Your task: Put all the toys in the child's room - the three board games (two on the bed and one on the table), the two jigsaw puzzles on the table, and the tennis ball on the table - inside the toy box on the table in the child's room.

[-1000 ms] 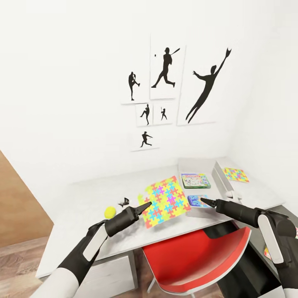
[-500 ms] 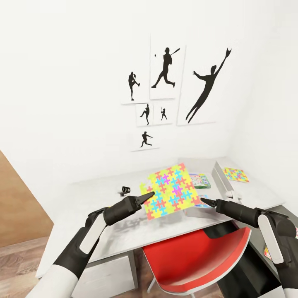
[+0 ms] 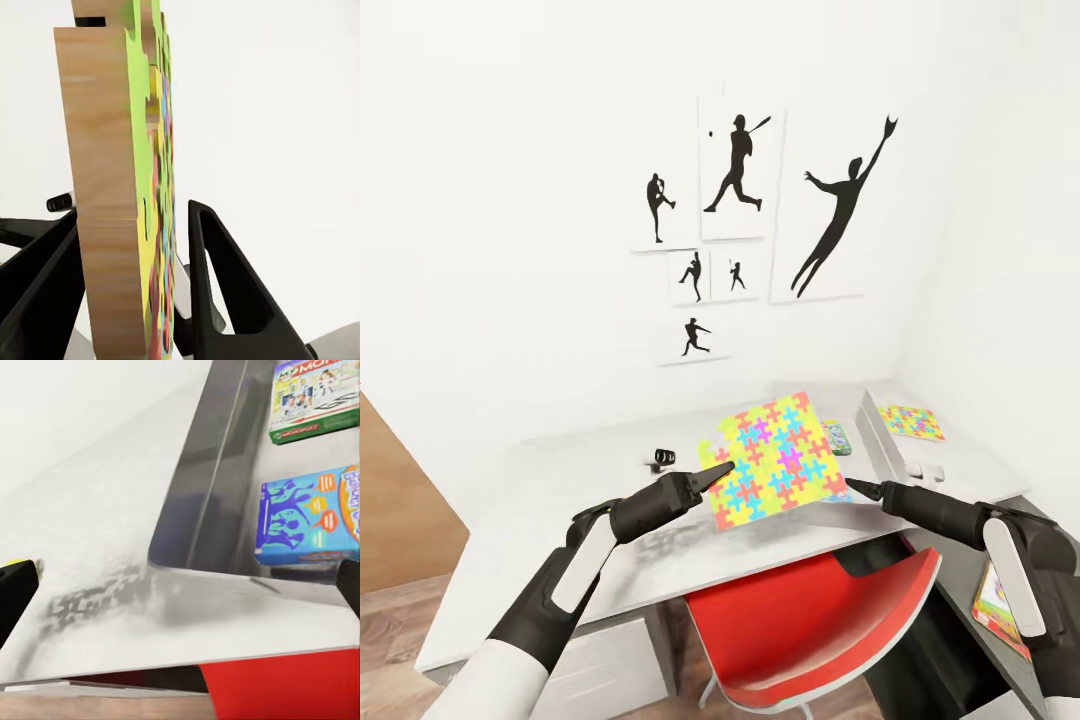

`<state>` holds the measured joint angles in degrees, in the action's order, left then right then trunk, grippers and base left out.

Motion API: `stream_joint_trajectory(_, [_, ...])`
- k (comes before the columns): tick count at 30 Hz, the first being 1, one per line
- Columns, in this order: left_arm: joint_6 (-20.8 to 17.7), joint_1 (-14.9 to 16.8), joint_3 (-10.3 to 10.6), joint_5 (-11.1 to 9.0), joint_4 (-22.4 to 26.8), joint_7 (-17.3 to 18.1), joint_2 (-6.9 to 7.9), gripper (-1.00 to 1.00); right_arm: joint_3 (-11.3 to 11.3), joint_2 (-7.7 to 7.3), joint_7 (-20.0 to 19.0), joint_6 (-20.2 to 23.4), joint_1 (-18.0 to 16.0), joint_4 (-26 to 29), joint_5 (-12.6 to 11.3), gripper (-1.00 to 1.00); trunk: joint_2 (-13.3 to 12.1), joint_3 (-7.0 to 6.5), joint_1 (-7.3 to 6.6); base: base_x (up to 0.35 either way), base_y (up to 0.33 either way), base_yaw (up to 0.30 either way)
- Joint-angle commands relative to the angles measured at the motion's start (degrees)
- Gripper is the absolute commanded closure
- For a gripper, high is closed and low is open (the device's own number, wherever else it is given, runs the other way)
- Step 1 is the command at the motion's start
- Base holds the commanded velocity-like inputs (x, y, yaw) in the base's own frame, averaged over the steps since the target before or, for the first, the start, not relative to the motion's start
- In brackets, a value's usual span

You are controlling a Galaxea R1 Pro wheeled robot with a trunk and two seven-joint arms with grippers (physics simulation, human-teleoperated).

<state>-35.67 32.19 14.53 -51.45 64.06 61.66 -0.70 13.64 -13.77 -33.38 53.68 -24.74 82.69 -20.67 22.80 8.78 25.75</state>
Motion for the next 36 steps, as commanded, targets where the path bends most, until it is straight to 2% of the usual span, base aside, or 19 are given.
stream_joint_trajectory(1, [-0.4,0.1,0.1,-0.4,0.0,0.0,0.0,1.0,0.1,-0.01,-0.3,0.3,-0.1,0.0,0.1,-1.0,0.1,0.12,0.03,0.0,-0.299,0.0])
stream_joint_trajectory(8, [-0.5,0.1,0.1,-0.4,-0.3,0.0,0.0,1.0,0.1,0.0,-0.3,0.3,-0.1,0.0,0.1,-1.0,0.1,0.12,0.03,0.066,-0.251,0.0])
stream_joint_trajectory(23, [-0.5,0.1,0.1,-0.4,-0.4,0.0,0.0,1.0,0.1,-0.01,-0.3,0.3,-0.1,0.0,0.1,-1.0,0.1,0.12,0.03,0.024,-0.032,0.0])
stream_joint_trajectory(36, [-0.4,0.1,0.1,-0.4,-0.4,0.0,0.0,1.0,0.1,-0.01,-0.3,0.3,-0.1,0.0,0.2,-1.0,0.1,0.12,0.03,0.25,-0.057,0.0])
